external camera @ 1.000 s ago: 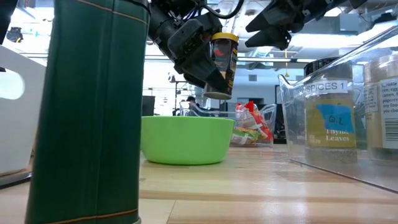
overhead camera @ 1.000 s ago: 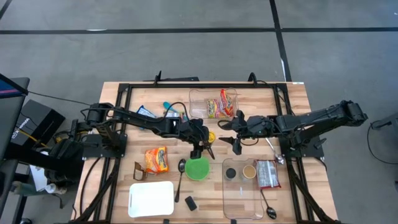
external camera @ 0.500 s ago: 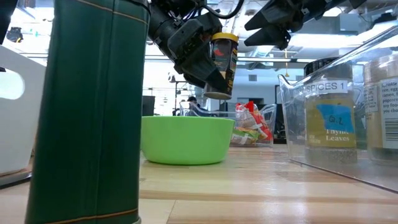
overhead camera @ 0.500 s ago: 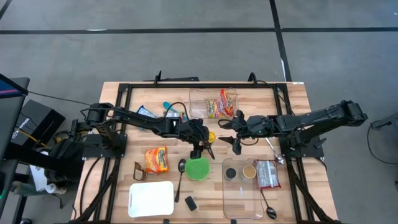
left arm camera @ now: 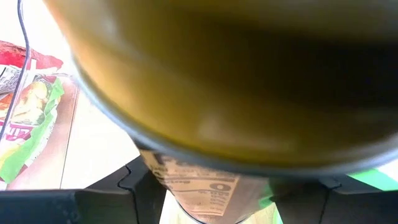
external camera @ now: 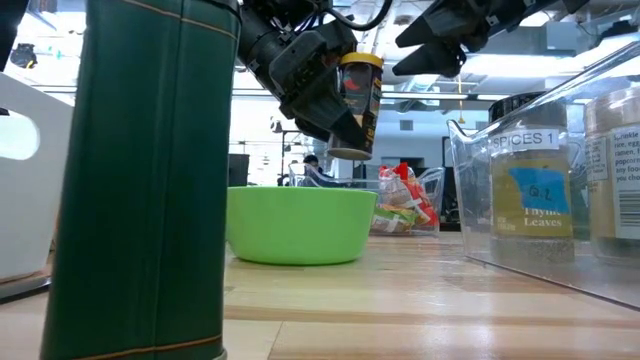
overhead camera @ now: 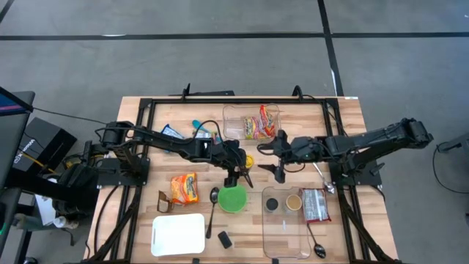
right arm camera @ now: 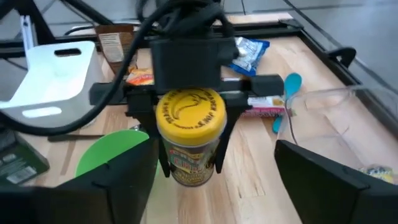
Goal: Pick & Place Food Item
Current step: Put the black seasoning into the bottom transparent bin
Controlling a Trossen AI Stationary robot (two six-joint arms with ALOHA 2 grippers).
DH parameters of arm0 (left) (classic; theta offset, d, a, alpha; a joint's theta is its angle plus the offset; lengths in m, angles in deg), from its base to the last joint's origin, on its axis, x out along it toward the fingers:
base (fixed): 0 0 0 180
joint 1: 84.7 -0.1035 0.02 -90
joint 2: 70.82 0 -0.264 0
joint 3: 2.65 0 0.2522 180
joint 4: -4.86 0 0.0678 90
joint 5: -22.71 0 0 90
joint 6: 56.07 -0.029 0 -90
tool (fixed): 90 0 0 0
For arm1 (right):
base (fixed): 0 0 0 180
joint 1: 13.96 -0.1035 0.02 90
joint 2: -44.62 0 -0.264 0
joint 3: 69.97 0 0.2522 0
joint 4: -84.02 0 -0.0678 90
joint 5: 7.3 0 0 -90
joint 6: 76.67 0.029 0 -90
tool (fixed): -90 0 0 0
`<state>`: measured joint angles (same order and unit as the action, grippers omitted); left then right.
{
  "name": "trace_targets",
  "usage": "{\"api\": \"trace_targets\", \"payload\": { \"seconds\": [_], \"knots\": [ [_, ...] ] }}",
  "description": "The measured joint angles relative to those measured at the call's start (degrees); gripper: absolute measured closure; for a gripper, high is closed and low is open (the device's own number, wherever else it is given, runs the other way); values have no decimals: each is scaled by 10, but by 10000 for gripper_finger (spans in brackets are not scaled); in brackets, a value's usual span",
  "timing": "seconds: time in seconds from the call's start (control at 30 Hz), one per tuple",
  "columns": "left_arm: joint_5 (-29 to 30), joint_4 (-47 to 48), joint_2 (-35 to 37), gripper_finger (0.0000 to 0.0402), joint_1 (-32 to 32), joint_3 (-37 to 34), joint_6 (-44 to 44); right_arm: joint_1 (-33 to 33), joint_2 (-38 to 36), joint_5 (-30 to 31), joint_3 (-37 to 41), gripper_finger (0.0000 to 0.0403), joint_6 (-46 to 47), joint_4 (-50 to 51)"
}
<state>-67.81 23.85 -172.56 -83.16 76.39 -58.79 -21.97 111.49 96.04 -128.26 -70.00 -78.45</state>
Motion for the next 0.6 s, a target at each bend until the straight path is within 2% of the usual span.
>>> {"api": "trace_targets", "payload": {
  "seconds": [0.2,0.43,0.6],
  "knots": [
    [-30,0,0,177,0,0,0,-18,15,0,0,62,-28,-28],
    [-30,-1,0,174,0,0,3,-16,87,1,1,62,-50,-100],
    [-30,-1,0,176,0,0,4,-15,111,2,1,61,-67,-138]
  ]
}}
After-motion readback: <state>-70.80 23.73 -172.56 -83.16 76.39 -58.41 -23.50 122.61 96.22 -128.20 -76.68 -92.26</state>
